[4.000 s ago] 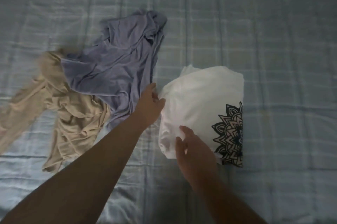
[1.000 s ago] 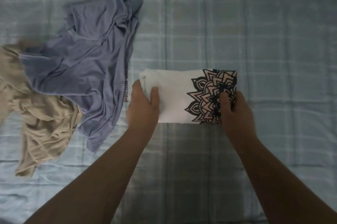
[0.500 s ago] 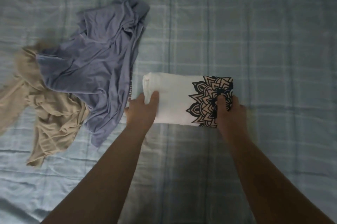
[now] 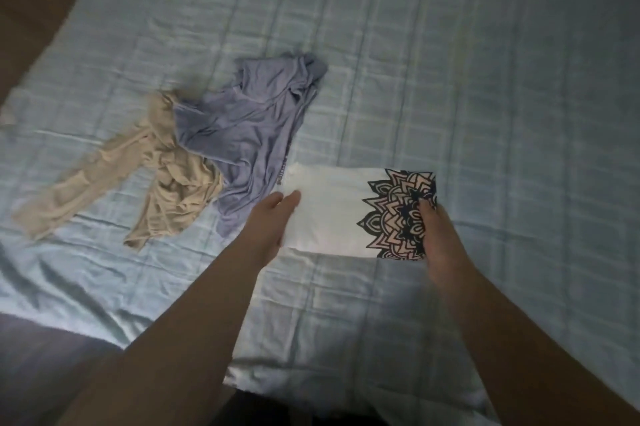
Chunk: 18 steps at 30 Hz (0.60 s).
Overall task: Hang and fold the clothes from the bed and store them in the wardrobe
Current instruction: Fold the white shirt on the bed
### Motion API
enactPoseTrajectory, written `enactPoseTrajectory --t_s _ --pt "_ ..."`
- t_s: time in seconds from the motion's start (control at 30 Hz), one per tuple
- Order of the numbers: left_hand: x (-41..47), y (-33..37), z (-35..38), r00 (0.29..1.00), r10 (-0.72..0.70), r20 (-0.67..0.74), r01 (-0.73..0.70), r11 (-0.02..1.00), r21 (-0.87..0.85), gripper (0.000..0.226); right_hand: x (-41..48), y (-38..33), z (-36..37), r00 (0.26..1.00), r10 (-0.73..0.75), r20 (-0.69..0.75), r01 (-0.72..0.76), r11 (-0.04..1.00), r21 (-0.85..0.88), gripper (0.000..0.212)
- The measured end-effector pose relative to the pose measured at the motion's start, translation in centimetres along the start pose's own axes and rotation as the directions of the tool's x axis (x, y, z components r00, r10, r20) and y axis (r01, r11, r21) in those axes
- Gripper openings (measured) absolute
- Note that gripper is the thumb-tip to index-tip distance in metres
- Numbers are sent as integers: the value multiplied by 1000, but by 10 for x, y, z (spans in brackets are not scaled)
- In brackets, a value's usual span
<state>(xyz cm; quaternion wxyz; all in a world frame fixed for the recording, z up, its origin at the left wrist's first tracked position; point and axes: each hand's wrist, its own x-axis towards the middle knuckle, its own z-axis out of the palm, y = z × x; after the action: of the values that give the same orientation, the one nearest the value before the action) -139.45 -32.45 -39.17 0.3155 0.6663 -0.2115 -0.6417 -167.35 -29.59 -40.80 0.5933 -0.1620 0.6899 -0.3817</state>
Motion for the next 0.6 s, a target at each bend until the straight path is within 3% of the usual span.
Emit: enactPoseTrajectory --t_s 0.17,0.27,0.4,0.6 --pt "-75 37 -46 988 152 36 -148 983 -106 37 -89 -45 23 982 -152 114 149 988 34 38" --pt "-119 64 -98 966 260 20 -252 952 -172 44 -141 -69 61 944 -252 212 240 968 78 32" --pt "-184 94 -197 915 395 -83 -403 878 -257 59 -211 -85 147 871 -347 348 317 938 143 29" --pt "-301 97 -386 786 519 -335 -611 735 -295 35 -331 -67 322 728 -470 499 468 873 138 36"
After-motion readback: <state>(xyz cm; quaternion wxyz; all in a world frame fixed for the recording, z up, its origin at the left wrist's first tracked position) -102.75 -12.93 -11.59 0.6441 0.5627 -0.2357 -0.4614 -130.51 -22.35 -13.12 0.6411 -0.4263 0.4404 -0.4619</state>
